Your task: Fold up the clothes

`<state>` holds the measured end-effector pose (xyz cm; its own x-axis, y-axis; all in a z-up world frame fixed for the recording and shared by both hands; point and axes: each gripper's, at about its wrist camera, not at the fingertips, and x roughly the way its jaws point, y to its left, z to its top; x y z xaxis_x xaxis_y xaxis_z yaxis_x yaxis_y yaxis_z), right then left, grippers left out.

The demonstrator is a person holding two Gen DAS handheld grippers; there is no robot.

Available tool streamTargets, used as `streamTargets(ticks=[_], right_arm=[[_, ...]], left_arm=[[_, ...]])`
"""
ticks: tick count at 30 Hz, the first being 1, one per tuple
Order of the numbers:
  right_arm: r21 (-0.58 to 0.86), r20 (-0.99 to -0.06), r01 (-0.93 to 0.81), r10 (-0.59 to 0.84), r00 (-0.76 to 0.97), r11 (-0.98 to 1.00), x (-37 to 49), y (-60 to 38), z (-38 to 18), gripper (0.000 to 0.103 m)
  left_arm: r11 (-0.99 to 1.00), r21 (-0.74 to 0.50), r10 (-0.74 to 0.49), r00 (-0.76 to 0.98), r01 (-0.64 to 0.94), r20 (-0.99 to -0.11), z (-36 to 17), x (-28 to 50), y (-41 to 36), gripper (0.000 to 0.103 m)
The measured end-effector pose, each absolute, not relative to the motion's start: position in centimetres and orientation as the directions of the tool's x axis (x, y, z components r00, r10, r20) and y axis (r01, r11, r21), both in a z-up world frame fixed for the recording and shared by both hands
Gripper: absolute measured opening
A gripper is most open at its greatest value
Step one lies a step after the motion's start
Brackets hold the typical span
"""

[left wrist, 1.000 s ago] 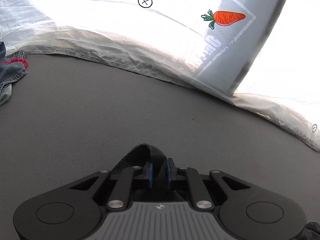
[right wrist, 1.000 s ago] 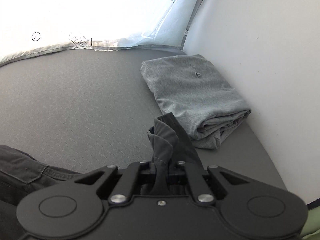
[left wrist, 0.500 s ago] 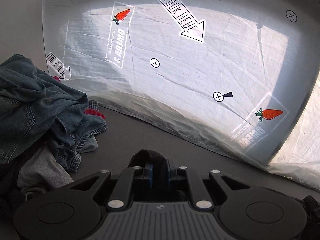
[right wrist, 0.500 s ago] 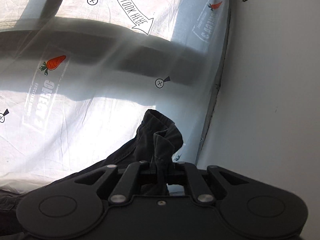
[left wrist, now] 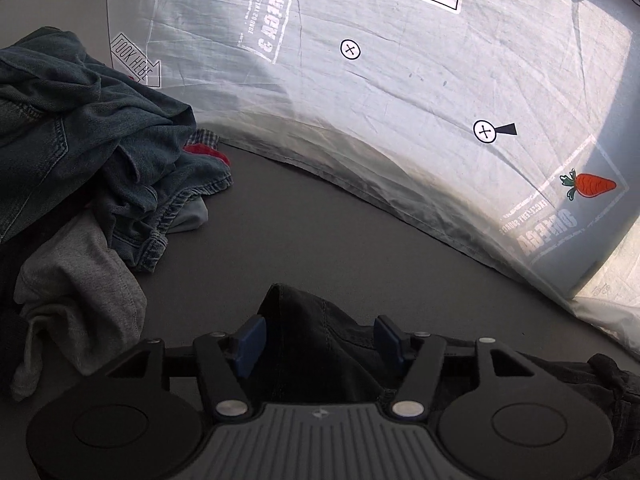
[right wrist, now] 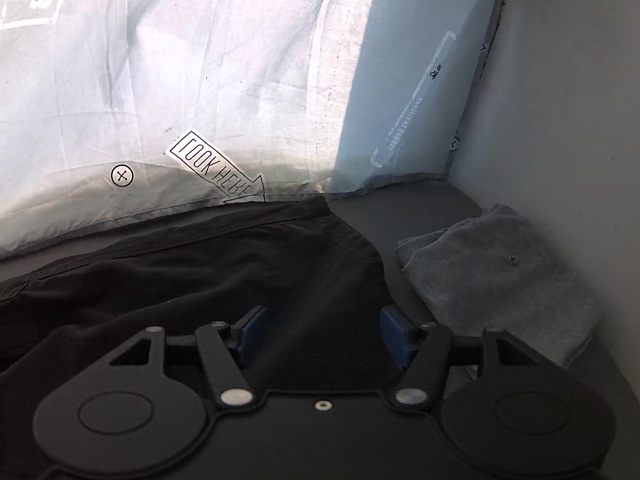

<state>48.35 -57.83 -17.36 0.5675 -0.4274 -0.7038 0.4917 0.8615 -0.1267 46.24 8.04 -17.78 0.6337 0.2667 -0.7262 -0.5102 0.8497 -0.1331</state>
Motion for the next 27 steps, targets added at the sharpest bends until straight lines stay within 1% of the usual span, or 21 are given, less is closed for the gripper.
streamTargets(ticks=[2,4,6,7,8,10,12,13,14,15,16,17,18,21,22,24,25,26,27], right_arm=[[-0.047,-0.757,0.532,-0.378,0.533,0.845,47.2,-58.1,-20.0,0.064],[0.055,-0.784,0.572,-0.320,0.532,0.818,46.4,-58.8,-21.7,0.064],[0.125,-0.799,0.617,-0.289,0.527,0.777,45.8,-59.3,-23.2,0.065],[0.145,-0.801,0.634,-0.287,0.526,0.759,45.6,-59.3,-23.6,0.066],[0.162,-0.802,0.650,-0.285,0.525,0.742,45.4,-59.4,-24.0,0.070],[0.175,-0.794,0.663,-0.293,0.532,0.728,45.7,-59.0,-24.2,0.074],[0.185,-0.787,0.672,-0.302,0.539,0.717,46.0,-58.7,-24.4,0.072],[0.170,-0.783,0.662,-0.308,0.541,0.730,46.2,-58.8,-24.3,0.060],[0.151,-0.781,0.651,-0.314,0.540,0.744,46.5,-58.8,-24.1,0.037],[0.115,-0.785,0.636,-0.323,0.528,0.763,46.8,-58.9,-23.8,0.026],[0.085,-0.786,0.612,-0.325,0.526,0.787,46.9,-59.1,-23.4,0.006],[0.057,-0.785,0.589,-0.328,0.525,0.806,46.9,-59.3,-22.9,0.003],[0.040,-0.778,0.587,-0.344,0.527,0.809,46.6,-59.6,-22.4,0.003],[-0.075,-0.732,0.615,-0.461,0.501,0.785,45.3,-60.9,-21.3,0.002],[-0.090,-0.726,0.630,-0.484,0.489,0.771,45.0,-61.4,-21.2,0.002],[-0.086,-0.739,0.636,-0.477,0.476,0.767,44.5,-62.2,-21.7,0.004],[-0.117,-0.744,0.622,-0.483,0.462,0.774,44.3,-61.9,-21.9,0.007],[-0.147,-0.749,0.608,-0.489,0.447,0.780,44.2,-61.6,-22.1,0.019],[-0.171,-0.752,0.594,-0.494,0.437,0.786,44.0,-61.4,-22.1,0.026]], left_arm=[[0.852,-0.137,0.246,0.619,-0.505,-0.746,-18.2,45.2,7.2,0.066],[0.860,-0.084,0.269,0.586,-0.504,-0.765,-18.9,44.0,5.8,0.069],[0.857,-0.064,0.277,0.561,-0.512,-0.780,-19.6,42.7,4.8,0.072],[0.852,-0.071,0.270,0.550,-0.520,-0.790,-20.0,42.1,4.5,0.074],[0.844,-0.081,0.261,0.538,-0.530,-0.801,-20.4,41.5,4.2,0.074],[0.825,-0.095,0.251,0.511,-0.558,-0.822,-21.4,40.5,4.0,0.074],[0.814,-0.094,0.249,0.490,-0.573,-0.835,-22.3,39.7,3.7,0.074],[0.819,-0.083,0.259,0.494,-0.568,-0.830,-22.5,39.4,3.4,0.075],[0.828,-0.065,0.269,0.496,-0.557,-0.825,-22.6,39.2,3.1,0.075],[0.838,-0.045,0.275,0.492,-0.543,-0.826,-22.6,39.3,2.9,0.075],[0.846,-0.027,0.278,0.485,-0.532,-0.829,-22.5,39.4,2.8,0.075],[0.853,-0.013,0.280,0.479,-0.522,-0.832,-22.2,39.5,2.7,0.075],[0.860,0.007,0.290,0.477,-0.510,-0.830,-21.9,39.5,2.8,0.075],[0.871,0.072,0.332,0.474,-0.486,-0.815,-20.8,39.1,3.2,0.075],[0.866,0.083,0.346,0.472,-0.492,-0.811,-20.5,38.8,3.7,0.075],[0.853,0.073,0.353,0.469,-0.516,-0.809,-20.1,37.7,4.9,0.075],[0.846,0.062,0.353,0.469,-0.530,-0.810,-19.9,37.1,5.5,0.075],[0.839,0.049,0.350,0.468,-0.543,-0.812,-19.8,36.5,6.0,0.075],[0.832,0.042,0.350,0.464,-0.554,-0.814,-19.7,36.0,6.5,0.075]])
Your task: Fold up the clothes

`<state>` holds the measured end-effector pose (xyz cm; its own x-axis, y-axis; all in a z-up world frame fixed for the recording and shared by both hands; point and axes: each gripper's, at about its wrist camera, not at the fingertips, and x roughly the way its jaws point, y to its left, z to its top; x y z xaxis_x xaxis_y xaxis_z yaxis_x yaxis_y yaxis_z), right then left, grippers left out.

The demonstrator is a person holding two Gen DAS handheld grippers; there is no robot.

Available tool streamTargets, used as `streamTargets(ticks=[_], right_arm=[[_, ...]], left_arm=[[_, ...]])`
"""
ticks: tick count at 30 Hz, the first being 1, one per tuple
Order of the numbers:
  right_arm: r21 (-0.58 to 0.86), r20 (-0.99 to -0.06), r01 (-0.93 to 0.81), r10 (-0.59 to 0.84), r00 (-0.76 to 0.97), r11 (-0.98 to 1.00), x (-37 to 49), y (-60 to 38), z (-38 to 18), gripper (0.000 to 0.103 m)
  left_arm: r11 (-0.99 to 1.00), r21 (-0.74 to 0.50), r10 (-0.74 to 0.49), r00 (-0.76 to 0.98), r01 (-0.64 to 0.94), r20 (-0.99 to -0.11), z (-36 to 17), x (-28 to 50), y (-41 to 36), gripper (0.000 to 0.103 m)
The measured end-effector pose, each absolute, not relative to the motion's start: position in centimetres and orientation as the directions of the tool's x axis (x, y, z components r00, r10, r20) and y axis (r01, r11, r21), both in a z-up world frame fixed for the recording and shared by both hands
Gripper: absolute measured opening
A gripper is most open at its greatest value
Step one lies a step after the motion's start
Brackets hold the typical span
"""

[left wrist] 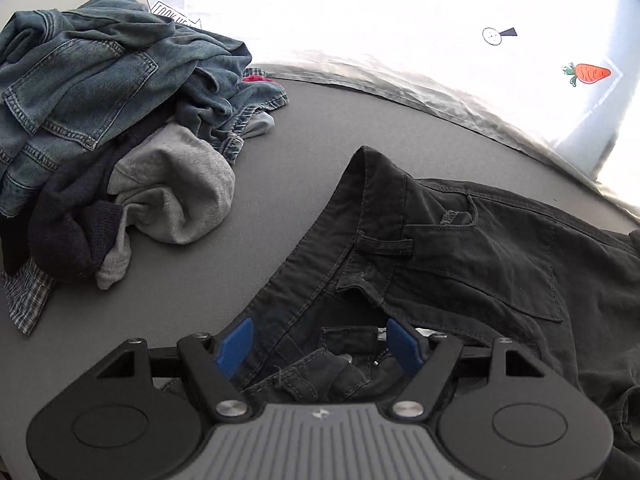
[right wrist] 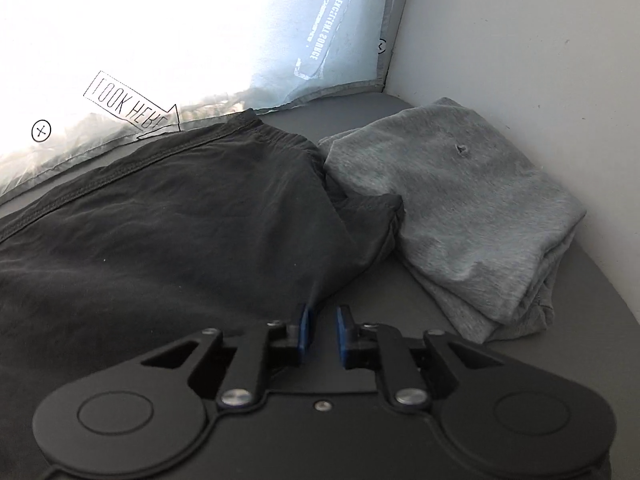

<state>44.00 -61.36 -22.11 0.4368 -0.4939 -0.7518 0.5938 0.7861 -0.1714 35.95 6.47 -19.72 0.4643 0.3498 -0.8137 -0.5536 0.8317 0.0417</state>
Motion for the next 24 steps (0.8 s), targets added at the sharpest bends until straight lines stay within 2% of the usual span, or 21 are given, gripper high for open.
streamTargets(ticks=[2,3,5,7,11,14,16,19,24], right_arm=[[-0.150,-0.741,0.586,-0.483,0.466,0.796,42.5,-60.5,-21.1,0.047],[-0.139,-0.736,0.582,-0.477,0.481,0.801,41.7,-60.1,-20.6,0.050],[-0.098,-0.738,0.574,-0.447,0.506,0.813,39.9,-59.1,-19.7,0.067],[-0.071,-0.739,0.563,-0.422,0.525,0.824,37.9,-57.8,-19.1,0.078],[-0.042,-0.755,0.536,-0.379,0.536,0.843,33.7,-55.1,-18.5,0.089],[-0.016,-0.773,0.539,-0.352,0.528,0.842,30.4,-53.5,-18.6,0.091],[-0.001,-0.783,0.543,-0.339,0.522,0.840,28.3,-52.4,-18.8,0.092],[0.008,-0.798,0.547,-0.325,0.508,0.837,25.5,-50.5,-19.1,0.092],[0.013,-0.802,0.548,-0.318,0.505,0.836,22.3,-47.2,-18.7,0.093]], left_arm=[[0.812,0.035,0.361,0.455,-0.582,-0.814,-19.5,34.5,7.2,0.075],[0.802,0.025,0.363,0.454,-0.596,-0.814,-19.4,33.5,7.5,0.075],[0.788,-0.022,0.345,0.471,-0.615,-0.812,-19.3,31.7,8.1,0.076],[0.774,-0.071,0.326,0.491,-0.629,-0.808,-19.3,29.9,8.5,0.079],[0.764,-0.120,0.301,0.515,-0.634,-0.803,-19.2,27.0,8.8,0.080],[0.777,-0.154,0.262,0.535,-0.611,-0.803,-19.4,25.1,9.3,0.082],[0.783,-0.180,0.225,0.541,-0.596,-0.811,-19.8,24.0,9.8,0.087],[0.799,-0.207,0.171,0.544,-0.565,-0.822,-21.4,23.5,10.5,0.087],[0.827,-0.192,0.164,0.553,-0.529,-0.817,-22.8,24.9,11.6,0.087]])
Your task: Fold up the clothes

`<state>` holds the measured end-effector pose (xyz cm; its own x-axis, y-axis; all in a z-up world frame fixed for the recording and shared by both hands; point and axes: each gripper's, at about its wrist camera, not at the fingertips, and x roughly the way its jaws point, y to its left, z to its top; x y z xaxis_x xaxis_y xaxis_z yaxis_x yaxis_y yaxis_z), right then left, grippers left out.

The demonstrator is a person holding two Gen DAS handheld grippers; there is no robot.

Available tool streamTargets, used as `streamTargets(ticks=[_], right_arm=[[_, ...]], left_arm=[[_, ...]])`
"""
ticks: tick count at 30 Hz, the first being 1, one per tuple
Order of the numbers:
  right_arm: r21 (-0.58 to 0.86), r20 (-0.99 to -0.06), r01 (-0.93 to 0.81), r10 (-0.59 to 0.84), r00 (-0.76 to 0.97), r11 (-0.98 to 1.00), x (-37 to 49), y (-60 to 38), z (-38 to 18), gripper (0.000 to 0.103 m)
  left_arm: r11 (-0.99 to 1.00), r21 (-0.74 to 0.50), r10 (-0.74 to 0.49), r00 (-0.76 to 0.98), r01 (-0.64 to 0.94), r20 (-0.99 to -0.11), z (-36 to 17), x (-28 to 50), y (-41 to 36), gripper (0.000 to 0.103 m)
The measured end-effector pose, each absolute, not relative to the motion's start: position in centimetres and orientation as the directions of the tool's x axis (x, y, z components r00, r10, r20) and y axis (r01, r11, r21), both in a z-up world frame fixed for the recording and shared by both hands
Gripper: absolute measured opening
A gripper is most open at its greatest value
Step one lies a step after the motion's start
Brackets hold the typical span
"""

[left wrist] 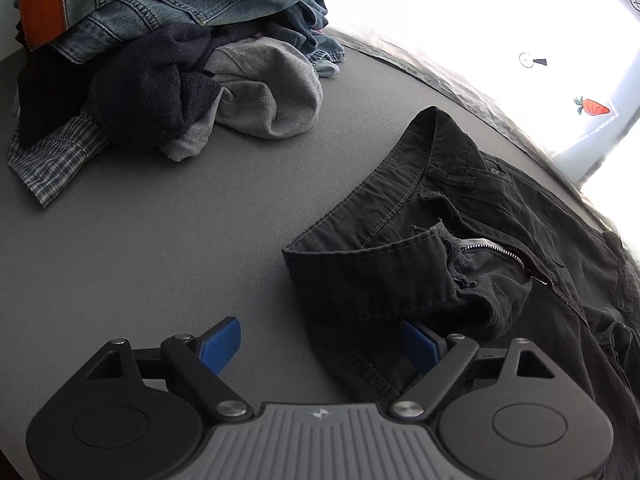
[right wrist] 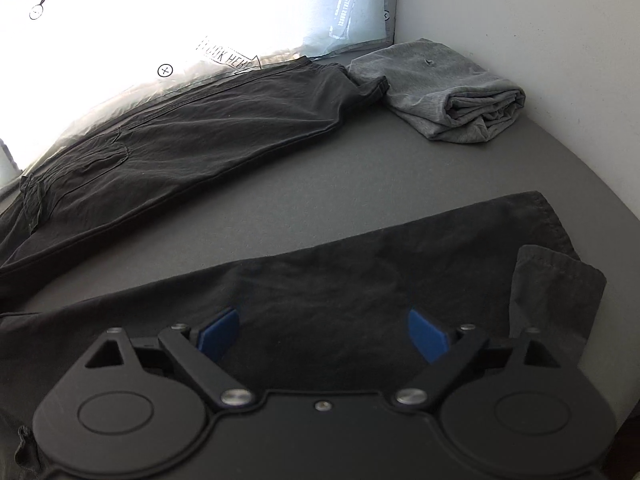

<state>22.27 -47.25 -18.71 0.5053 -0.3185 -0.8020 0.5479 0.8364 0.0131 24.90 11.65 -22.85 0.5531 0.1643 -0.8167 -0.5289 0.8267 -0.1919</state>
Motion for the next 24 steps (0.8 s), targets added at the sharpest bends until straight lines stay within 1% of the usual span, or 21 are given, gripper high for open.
streamTargets(ticks=[3,5,7,8,9,11,14,16,17,20,24], right_arm=[[0.013,-0.794,0.552,-0.327,0.513,0.834,20.6,-45.7,-18.0,0.094],[0.014,-0.793,0.564,-0.334,0.509,0.826,19.3,-44.7,-17.6,0.095],[0.012,-0.794,0.575,-0.342,0.503,0.818,18.2,-43.9,-17.5,0.095],[0.011,-0.794,0.581,-0.346,0.500,0.814,17.6,-43.4,-17.4,0.095],[0.010,-0.795,0.585,-0.348,0.497,0.811,16.9,-43.0,-17.4,0.095],[0.009,-0.799,0.593,-0.351,0.489,0.805,15.7,-42.4,-17.5,0.095],[0.015,-0.808,0.606,-0.347,0.475,0.795,14.1,-41.6,-17.9,0.095],[0.031,-0.811,0.609,-0.336,0.479,0.793,13.1,-41.2,-18.0,0.095],[0.039,-0.811,0.607,-0.330,0.483,0.793,12.8,-40.9,-17.9,0.095],[0.047,-0.807,0.600,-0.324,0.494,0.799,12.3,-40.5,-17.7,0.095],[0.037,-0.802,0.601,-0.335,0.494,0.798,11.6,-40.9,-17.6,0.096]], left_arm=[[0.852,-0.214,0.112,0.566,-0.478,-0.817,-23.5,26.3,12.3,0.087],[0.854,-0.234,0.087,0.572,-0.464,-0.816,-23.9,26.9,12.6,0.083],[0.849,-0.236,0.094,0.575,-0.472,-0.813,-24.0,27.2,12.7,0.057],[0.846,-0.232,0.105,0.576,-0.480,-0.810,-23.8,27.1,12.8,0.048],[0.844,-0.231,0.112,0.580,-0.484,-0.807,-23.6,26.9,12.9,0.030],[0.839,-0.244,0.113,0.595,-0.486,-0.796,-22.8,26.4,13.3,0.022],[0.844,-0.227,0.141,0.610,-0.486,-0.780,-20.3,25.3,13.7,0.020],[0.829,-0.243,0.149,0.617,-0.504,-0.773,-19.1,24.7,14.5,0.015],[0.817,-0.245,0.164,0.618,-0.522,-0.769,-18.5,24.2,15.1,0.015],[0.807,-0.239,0.190,0.621,-0.539,-0.760,-18.1,23.4,16.8,0.014],[0.814,-0.198,0.208,0.592,-0.547,-0.779,-19.1,22.9,17.7,0.014]])
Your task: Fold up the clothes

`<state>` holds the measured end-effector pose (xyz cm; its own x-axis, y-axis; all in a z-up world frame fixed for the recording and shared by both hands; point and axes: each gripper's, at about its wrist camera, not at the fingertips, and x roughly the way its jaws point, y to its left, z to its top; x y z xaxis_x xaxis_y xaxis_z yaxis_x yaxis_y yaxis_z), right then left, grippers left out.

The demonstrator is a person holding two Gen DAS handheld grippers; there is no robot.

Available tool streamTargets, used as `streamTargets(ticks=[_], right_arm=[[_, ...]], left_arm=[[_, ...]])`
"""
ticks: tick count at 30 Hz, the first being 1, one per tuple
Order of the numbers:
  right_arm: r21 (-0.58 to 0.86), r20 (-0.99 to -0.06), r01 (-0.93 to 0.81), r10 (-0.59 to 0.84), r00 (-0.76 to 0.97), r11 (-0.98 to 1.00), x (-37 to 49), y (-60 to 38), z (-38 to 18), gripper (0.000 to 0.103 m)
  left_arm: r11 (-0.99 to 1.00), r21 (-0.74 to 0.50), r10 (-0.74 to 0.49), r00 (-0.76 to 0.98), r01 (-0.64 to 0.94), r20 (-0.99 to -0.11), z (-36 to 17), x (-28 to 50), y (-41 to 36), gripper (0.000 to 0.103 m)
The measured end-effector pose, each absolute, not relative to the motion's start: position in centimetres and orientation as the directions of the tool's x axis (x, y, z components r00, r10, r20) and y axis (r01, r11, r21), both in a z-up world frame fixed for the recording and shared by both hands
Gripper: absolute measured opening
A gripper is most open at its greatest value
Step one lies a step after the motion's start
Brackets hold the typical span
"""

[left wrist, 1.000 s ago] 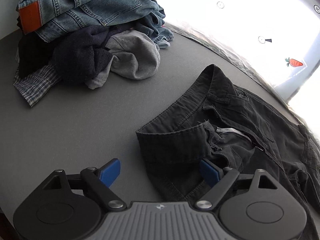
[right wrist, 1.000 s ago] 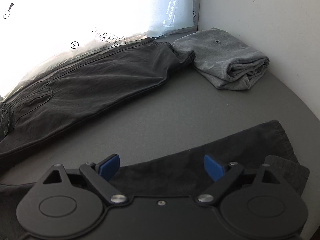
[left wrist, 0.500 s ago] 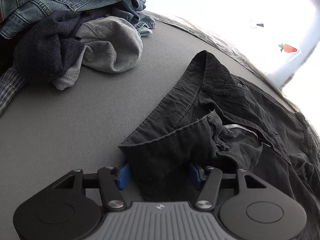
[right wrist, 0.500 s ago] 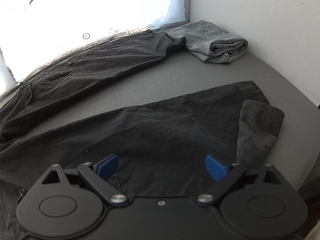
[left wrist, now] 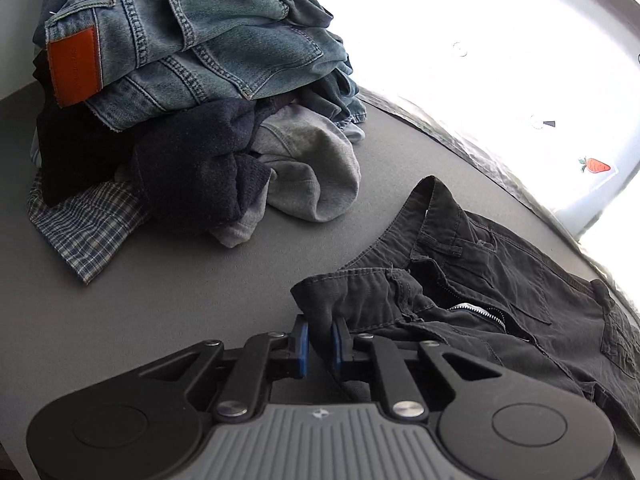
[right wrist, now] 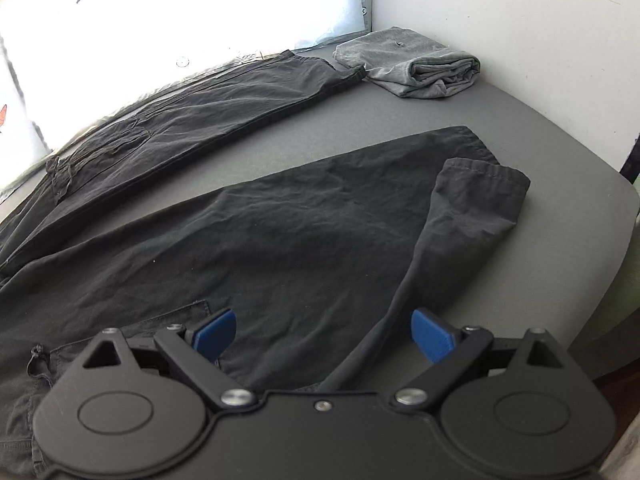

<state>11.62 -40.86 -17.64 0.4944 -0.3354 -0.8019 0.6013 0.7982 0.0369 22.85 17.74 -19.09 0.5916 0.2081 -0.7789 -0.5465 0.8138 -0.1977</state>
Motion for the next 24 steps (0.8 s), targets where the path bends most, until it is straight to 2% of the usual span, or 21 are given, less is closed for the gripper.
streamTargets(ticks=[6,9,17,21,24], right_arm=[[-0.028,-0.800,0.621,-0.390,0.456,0.783,10.8,-43.1,-18.3,0.096],[-0.067,-0.788,0.620,-0.423,0.448,0.782,10.8,-44.5,-18.4,0.096],[-0.148,-0.752,0.608,-0.488,0.443,0.780,12.4,-49.6,-18.5,0.096],[-0.197,-0.745,0.582,-0.507,0.434,0.789,14.3,-52.8,-18.9,0.095],[-0.196,-0.778,0.547,-0.468,0.418,0.814,15.6,-54.6,-20.0,0.086]], left_arm=[[0.825,-0.060,0.291,0.512,-0.562,-0.808,-19.5,21.5,15.7,0.023],[0.823,-0.120,0.243,0.536,-0.555,-0.809,-19.0,19.8,14.7,0.033],[0.823,-0.164,0.191,0.538,-0.543,-0.821,-18.7,17.0,7.6,0.040],[0.855,-0.135,0.178,0.528,-0.500,-0.830,-19.1,16.4,2.6,0.044],[0.869,-0.131,0.158,0.519,-0.477,-0.840,-19.4,15.8,-0.7,0.045]])
